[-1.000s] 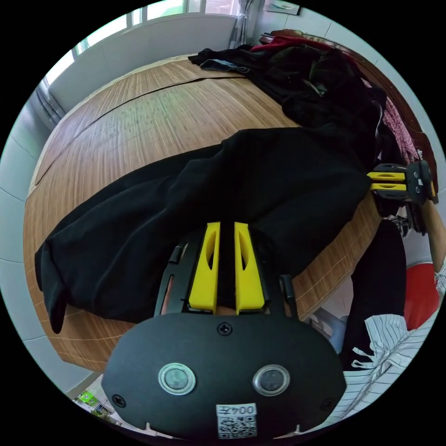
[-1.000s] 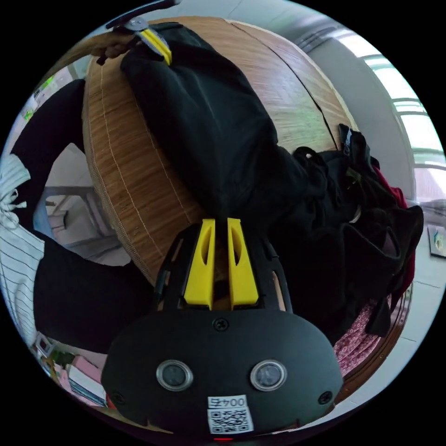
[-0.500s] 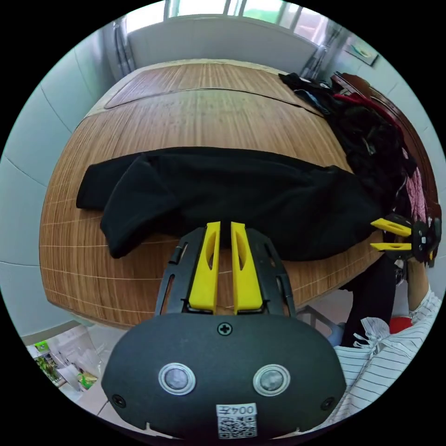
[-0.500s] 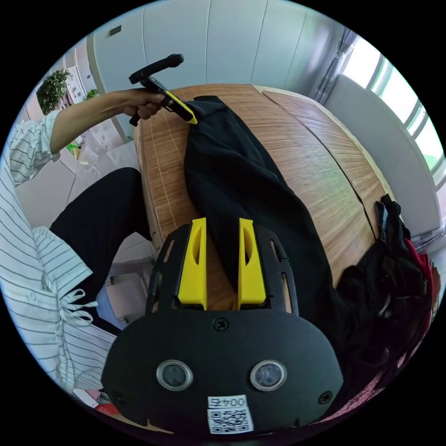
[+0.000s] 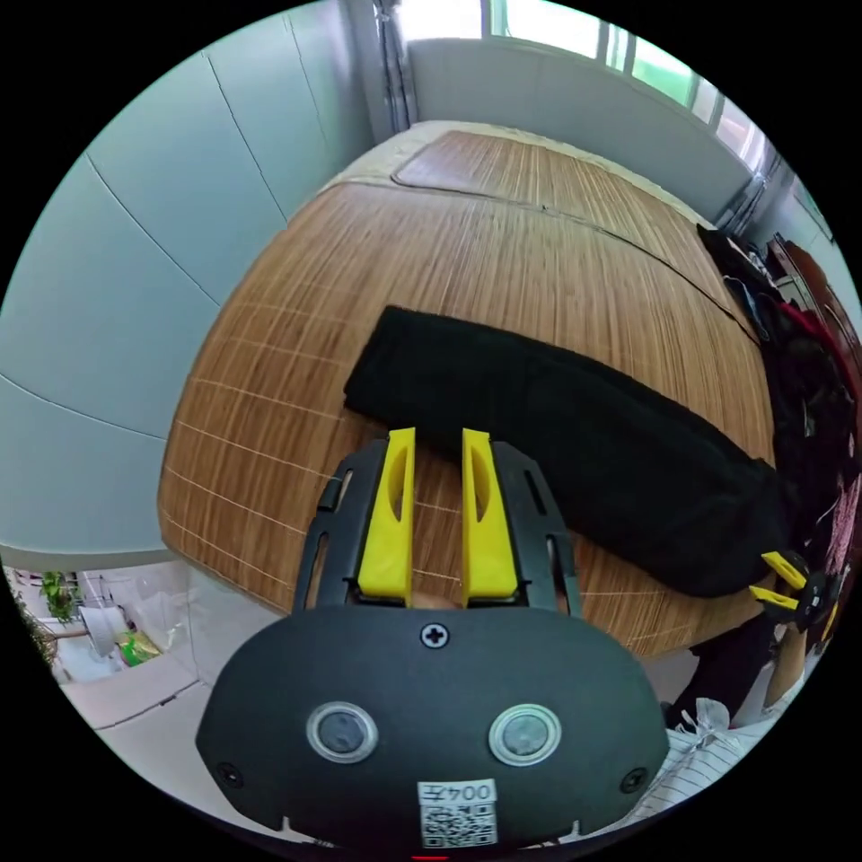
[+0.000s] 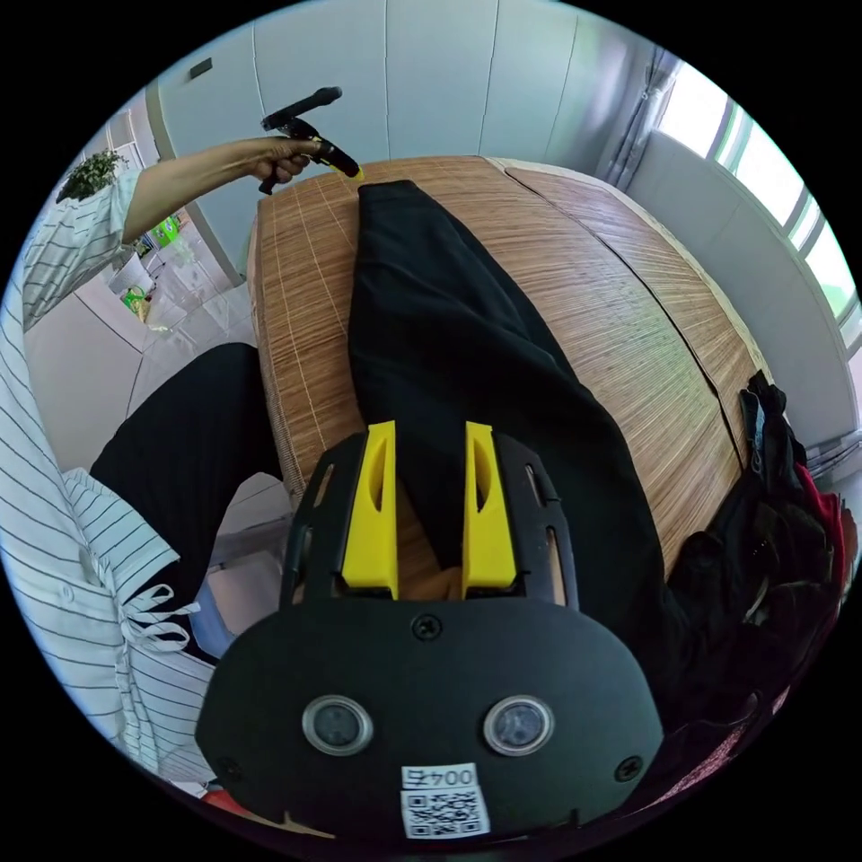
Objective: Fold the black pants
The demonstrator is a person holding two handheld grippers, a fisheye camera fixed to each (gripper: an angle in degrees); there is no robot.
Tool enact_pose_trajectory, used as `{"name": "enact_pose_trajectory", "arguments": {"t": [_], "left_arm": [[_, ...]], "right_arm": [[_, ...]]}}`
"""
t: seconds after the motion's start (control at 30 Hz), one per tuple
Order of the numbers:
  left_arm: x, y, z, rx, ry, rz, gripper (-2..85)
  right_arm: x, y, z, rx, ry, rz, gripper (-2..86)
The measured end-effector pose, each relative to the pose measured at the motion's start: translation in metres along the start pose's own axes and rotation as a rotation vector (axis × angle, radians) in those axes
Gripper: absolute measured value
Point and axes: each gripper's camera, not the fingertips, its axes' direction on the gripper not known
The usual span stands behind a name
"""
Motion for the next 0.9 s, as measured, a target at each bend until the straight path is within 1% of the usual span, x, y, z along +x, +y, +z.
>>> {"name": "enact_pose_trajectory", "arguments": {"t": [0.13, 0.2, 0.27, 0.37, 0.53, 0.63, 0.7, 0.8, 0.9], "left_arm": [[-0.024, -0.001, 0.004, 0.016, 0.062, -0.117, 12.3], [-0.035, -0.008, -0.004, 0.061, 0.097, -0.177, 13.6], [-0.040, -0.015, -0.008, 0.066, 0.135, -0.206, 14.2], [-0.046, -0.026, -0.011, 0.045, 0.179, -0.253, 14.5], [-0.042, -0.033, -0.024, 0.083, 0.248, -0.297, 13.2], [-0.026, -0.034, -0.034, 0.088, 0.181, -0.266, 9.8], [-0.009, -0.030, -0.048, 0.120, 0.092, -0.222, 6.6], [0.009, -0.019, -0.061, 0.107, -0.011, -0.177, 4.7], [0.009, 0.006, -0.076, 0.090, -0.033, -0.187, 3.9]], "right_arm": [[-0.005, 0.000, 0.010, 0.013, 0.048, -0.021, 13.1], [-0.003, -0.001, 0.013, 0.044, 0.036, -0.004, 13.6], [0.000, -0.002, 0.017, 0.057, 0.007, 0.010, 13.8], [0.000, -0.007, 0.028, 0.056, -0.021, 0.007, 14.3], [0.000, -0.017, 0.040, 0.028, -0.029, -0.014, 14.1], [-0.002, -0.026, 0.048, -0.010, 0.004, -0.048, 13.3], [-0.005, -0.036, 0.049, -0.028, 0.013, -0.071, 9.8], [-0.007, -0.047, 0.049, -0.067, 0.055, -0.102, 4.7], [-0.006, -0.054, 0.045, -0.113, 0.022, -0.146, 4.0]]}}
